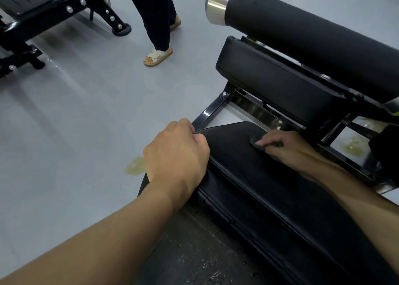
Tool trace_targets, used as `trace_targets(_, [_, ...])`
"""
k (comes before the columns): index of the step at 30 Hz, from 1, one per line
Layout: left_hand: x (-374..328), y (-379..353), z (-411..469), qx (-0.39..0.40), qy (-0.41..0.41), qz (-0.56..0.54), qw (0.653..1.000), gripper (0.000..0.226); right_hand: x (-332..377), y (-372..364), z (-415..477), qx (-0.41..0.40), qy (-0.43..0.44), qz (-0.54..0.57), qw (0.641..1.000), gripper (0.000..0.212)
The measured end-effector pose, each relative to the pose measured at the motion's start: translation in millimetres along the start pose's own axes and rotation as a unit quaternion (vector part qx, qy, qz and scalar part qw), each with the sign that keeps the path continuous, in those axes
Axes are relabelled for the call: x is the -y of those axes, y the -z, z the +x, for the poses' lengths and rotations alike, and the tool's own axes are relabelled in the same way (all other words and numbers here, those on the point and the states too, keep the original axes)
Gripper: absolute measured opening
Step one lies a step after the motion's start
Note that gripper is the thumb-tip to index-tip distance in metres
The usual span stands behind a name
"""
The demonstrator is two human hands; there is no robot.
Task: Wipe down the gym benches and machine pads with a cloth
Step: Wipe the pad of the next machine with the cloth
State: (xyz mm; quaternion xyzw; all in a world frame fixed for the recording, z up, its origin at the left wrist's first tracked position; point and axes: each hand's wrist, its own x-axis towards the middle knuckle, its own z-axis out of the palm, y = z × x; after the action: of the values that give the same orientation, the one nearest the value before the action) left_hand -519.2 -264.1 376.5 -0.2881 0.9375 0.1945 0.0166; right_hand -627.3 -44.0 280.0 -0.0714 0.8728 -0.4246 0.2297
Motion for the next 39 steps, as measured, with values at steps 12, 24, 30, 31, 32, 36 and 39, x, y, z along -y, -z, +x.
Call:
trace_targets(12, [0,-1,1,-0.005,0.0,0.001,1.0,0.025,5,0,3,0.022,-0.002,0.018,1.0,0.021])
trace_targets(24, [0,-1,0,-0.01,0.003,-0.004,1.0,0.026,19,-14,21,-0.015,0.024,-0.009,1.0,0.028])
trace_targets(30, [1,0,0,-0.013,0.0,-0.002,1.0,0.024,19,-4,-9,0.034,0.048,-0.018,0.998,0.032])
trace_targets(31, [1,-1,1,-0.013,0.001,-0.002,1.0,0.024,18,-4,-9,0.036,0.056,-0.021,0.998,0.033])
trace_targets(32, [0,-1,1,-0.012,0.001,-0.002,1.0,0.025,20,-7,-4,0.022,0.059,-0.019,0.998,0.033])
trace_targets(36, [-1,0,0,-0.016,0.003,-0.003,1.0,0.024,37,-28,23,-0.032,0.028,0.001,0.999,0.033])
trace_targets(39, [-1,0,0,-0.016,0.004,-0.005,1.0,0.023,28,-12,-5,0.019,0.057,-0.02,0.998,0.034])
